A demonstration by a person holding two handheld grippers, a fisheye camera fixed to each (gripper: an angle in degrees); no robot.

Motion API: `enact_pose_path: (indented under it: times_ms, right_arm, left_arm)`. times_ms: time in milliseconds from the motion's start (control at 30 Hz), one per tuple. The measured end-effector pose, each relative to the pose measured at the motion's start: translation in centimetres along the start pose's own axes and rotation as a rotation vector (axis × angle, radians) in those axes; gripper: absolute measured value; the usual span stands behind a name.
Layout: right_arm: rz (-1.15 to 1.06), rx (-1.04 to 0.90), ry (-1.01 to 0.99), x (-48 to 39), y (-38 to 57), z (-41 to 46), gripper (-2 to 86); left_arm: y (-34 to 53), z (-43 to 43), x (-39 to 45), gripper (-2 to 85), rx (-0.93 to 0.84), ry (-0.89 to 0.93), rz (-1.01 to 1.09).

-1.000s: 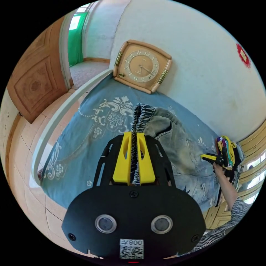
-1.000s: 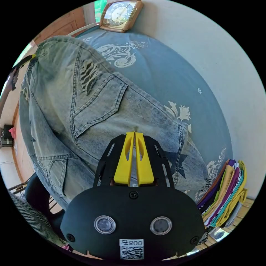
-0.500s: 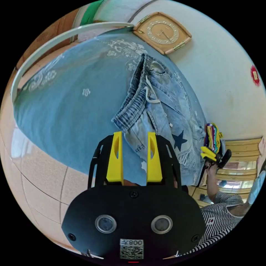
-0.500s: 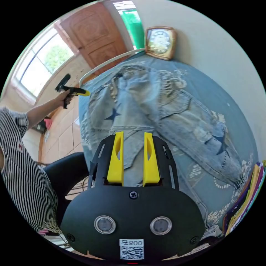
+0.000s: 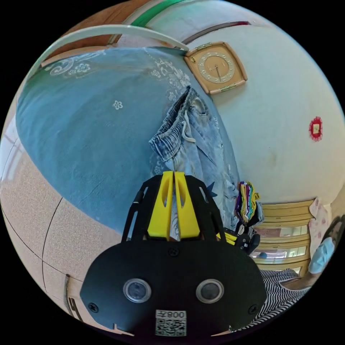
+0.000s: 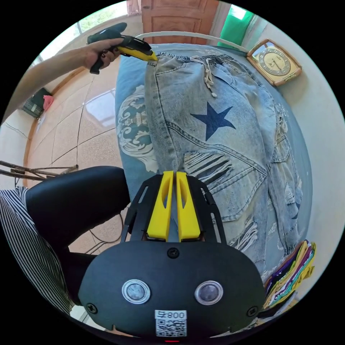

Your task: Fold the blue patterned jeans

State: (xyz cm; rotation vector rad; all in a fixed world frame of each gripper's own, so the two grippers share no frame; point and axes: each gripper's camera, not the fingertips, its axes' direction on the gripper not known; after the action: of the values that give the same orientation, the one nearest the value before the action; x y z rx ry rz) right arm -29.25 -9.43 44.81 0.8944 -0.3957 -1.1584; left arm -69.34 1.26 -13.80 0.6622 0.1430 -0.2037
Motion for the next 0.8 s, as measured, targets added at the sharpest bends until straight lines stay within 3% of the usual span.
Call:
enact_pose_path:
  times_ms: [167,267,433,567,800]
  right_arm:
    - [-0.083,0.132,-0.050,-3.1,-1.4,-7.6,1.4]
    - [-0.122,0.109,-0.090,-5.1,-3.3,-7.8,1.8]
    - [0.044,0.041,-0.263,-1.6,-2.1,-7.7,4.3]
    - [0.351,0.192,-0.273,5.6,5.7,-15.8,7.2]
    - [1.239,0.184,-0.029,19.0,30.7,-24.0,9.4]
  left_arm:
    - [1.3,-4.4,1.9,0.6,0.136,-0.079,0.046]
    - [2.0,-3.1,1.1,1.0,0.091,-0.149,0.011]
    - [4.4,0.0,0.7,2.4,0.078,-0.256,-0.092]
    - [7.0,1.9,5.1,3.8,0.108,-0.212,0.019]
    - [13.1,15.6,19.9,6.0,-0.288,-0.045,0.507]
